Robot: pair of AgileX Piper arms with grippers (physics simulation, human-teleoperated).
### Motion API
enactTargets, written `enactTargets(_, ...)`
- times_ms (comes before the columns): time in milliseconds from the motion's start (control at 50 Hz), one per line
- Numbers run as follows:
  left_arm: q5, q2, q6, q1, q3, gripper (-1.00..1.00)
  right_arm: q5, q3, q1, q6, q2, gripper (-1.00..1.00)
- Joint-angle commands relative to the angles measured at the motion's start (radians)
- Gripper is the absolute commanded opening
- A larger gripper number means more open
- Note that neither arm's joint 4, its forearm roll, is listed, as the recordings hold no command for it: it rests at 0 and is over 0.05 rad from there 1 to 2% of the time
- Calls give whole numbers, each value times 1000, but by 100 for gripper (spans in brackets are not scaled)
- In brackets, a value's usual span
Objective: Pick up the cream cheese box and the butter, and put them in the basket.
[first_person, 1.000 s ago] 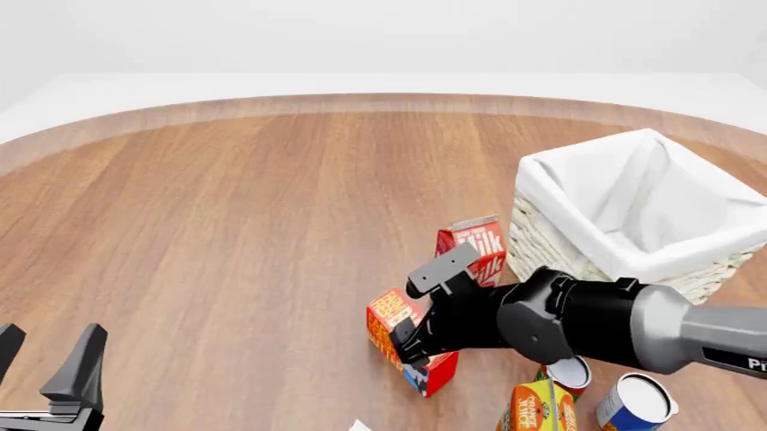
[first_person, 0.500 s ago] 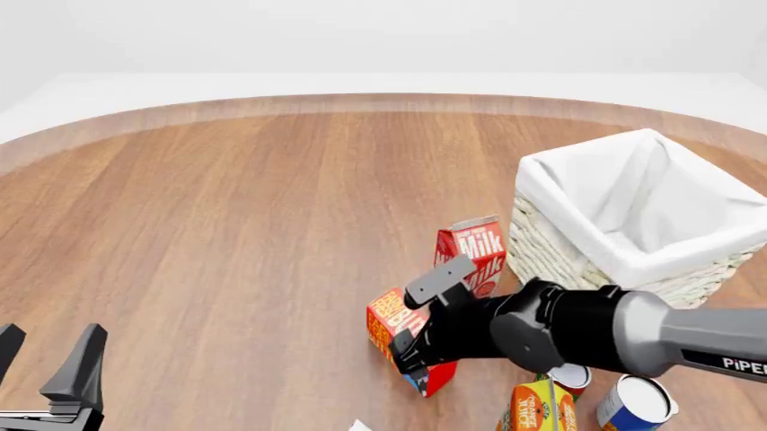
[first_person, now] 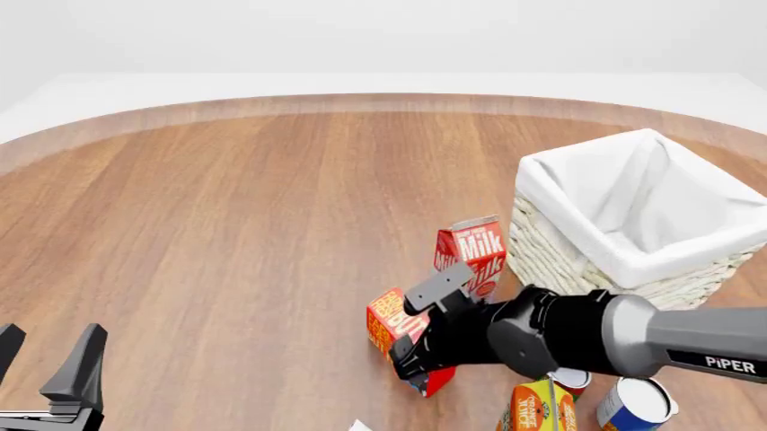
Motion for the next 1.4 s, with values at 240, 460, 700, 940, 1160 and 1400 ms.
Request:
enactTargets(240, 0, 0, 0, 0, 0, 100, 5, -2, -5, 0, -2, -100)
enactTargets(460, 0, 0, 0, 0, 0, 100, 35, -20, 2, 0, -40, -100)
enactTargets(700, 0, 0, 0, 0, 0, 100, 98, -53, 11, -14, -122, -100)
enactTargets(940, 0, 0, 0, 0, 0, 100, 155, -78, 29, -20, -211, -100)
enactTargets(1160, 0, 0, 0, 0, 0, 100, 222, -130, 53, -26, -310, -100)
enactTargets(1400, 0, 0, 0, 0, 0, 100, 278, -194, 98, 26, -397, -100)
